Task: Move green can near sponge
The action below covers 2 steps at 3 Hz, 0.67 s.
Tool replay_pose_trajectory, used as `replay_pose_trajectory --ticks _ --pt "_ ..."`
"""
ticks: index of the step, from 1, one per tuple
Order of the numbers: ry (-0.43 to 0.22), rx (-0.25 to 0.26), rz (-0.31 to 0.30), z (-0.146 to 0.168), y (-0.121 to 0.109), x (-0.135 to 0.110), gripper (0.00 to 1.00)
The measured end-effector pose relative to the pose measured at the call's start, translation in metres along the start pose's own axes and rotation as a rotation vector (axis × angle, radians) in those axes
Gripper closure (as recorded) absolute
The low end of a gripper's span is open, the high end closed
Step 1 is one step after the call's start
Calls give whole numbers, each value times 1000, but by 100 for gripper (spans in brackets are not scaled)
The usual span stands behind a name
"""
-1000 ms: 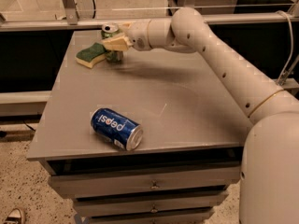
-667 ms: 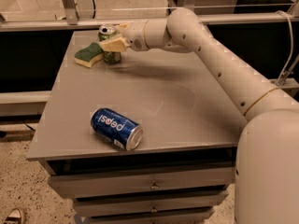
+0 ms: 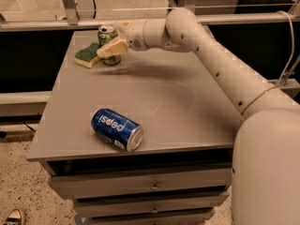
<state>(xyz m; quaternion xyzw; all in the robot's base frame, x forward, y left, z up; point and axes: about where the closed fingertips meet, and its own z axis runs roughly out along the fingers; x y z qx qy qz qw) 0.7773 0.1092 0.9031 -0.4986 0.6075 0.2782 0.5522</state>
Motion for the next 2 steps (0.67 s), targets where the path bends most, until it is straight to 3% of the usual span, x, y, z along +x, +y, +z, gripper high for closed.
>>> replay_pose_trajectory --ticks 1,2 --pt "6 25 -9 -15 -6 0 0" --pt "25 80 -25 -63 -18 -4 0"
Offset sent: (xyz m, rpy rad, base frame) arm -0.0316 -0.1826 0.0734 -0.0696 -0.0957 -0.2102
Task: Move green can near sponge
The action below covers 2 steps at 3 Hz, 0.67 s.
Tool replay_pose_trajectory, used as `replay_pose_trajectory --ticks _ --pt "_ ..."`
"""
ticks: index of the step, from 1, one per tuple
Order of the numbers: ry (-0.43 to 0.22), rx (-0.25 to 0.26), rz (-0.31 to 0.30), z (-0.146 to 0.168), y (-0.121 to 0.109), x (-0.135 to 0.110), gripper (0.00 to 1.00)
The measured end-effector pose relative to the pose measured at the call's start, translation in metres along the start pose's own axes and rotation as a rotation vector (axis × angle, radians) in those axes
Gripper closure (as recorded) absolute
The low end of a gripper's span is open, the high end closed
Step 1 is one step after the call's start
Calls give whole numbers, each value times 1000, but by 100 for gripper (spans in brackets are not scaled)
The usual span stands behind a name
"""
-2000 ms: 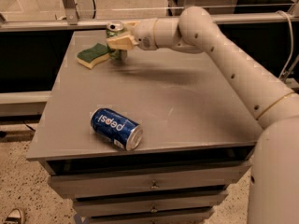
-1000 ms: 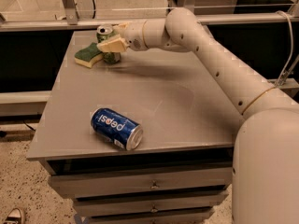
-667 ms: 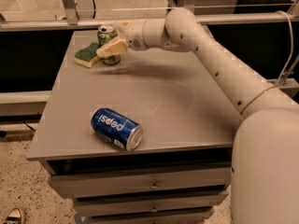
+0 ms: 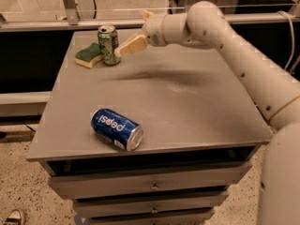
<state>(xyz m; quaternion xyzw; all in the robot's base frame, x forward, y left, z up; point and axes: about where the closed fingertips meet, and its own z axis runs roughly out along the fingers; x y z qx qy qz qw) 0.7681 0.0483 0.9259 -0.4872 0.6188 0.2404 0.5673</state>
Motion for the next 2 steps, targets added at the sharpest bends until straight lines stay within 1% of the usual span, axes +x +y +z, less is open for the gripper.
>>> replay_pose_trajectory --ticks 1,2 --pt "28 75 -43 -84 -16 -17 0" --pt "35 97 -42 -101 -21 -15 0"
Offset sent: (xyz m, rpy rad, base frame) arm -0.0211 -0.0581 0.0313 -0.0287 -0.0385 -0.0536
